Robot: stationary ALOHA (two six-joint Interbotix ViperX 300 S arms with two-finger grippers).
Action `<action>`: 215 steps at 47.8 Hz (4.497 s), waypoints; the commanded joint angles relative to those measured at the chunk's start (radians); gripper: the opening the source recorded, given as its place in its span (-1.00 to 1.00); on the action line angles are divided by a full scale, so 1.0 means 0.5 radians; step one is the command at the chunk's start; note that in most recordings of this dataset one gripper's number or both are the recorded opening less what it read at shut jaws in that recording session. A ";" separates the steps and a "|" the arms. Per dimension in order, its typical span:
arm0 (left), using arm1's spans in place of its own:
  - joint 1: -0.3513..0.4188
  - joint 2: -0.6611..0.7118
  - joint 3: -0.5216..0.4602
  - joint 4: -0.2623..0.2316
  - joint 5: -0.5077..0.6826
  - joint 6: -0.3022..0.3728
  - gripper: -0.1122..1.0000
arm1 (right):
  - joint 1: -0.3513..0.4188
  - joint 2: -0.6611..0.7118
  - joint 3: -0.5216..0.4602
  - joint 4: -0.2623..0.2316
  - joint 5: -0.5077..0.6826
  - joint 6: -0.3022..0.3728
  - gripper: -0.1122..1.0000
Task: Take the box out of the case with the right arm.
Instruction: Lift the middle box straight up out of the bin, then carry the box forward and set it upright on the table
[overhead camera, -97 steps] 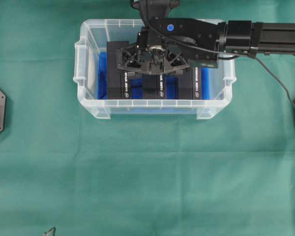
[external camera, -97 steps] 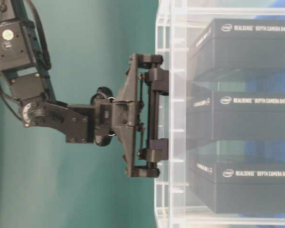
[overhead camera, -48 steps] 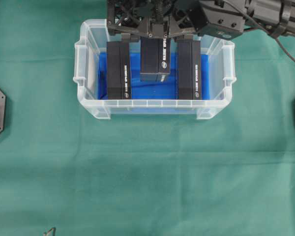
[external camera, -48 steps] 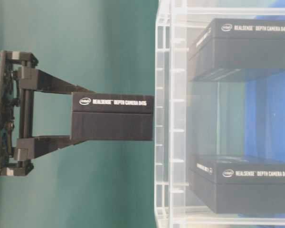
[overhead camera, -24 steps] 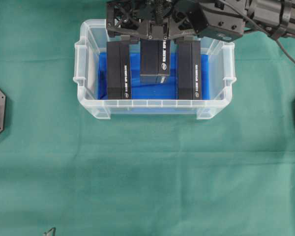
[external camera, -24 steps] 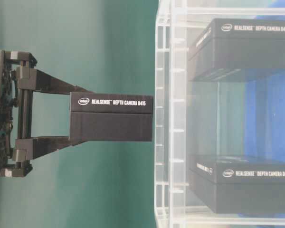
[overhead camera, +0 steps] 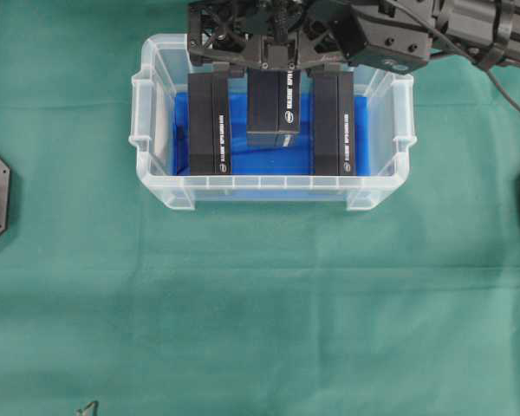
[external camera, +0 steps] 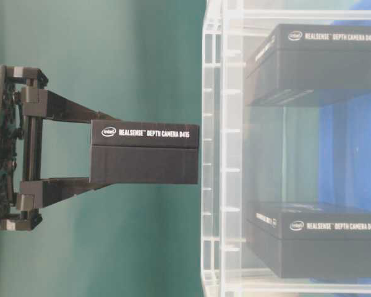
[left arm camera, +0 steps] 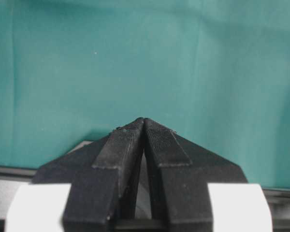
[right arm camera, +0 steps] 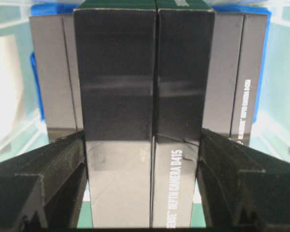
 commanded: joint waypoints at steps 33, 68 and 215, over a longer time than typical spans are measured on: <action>0.003 0.012 -0.040 0.006 0.040 0.000 -0.80 | 0.061 -0.120 -0.064 0.006 0.003 0.018 0.37; 0.003 0.006 -0.037 0.006 0.055 0.000 -0.80 | 0.534 -0.110 -0.064 0.000 0.031 0.414 0.37; 0.003 0.025 -0.040 0.006 0.061 -0.009 -0.80 | 0.813 -0.028 1.104 0.212 -1.178 0.896 0.75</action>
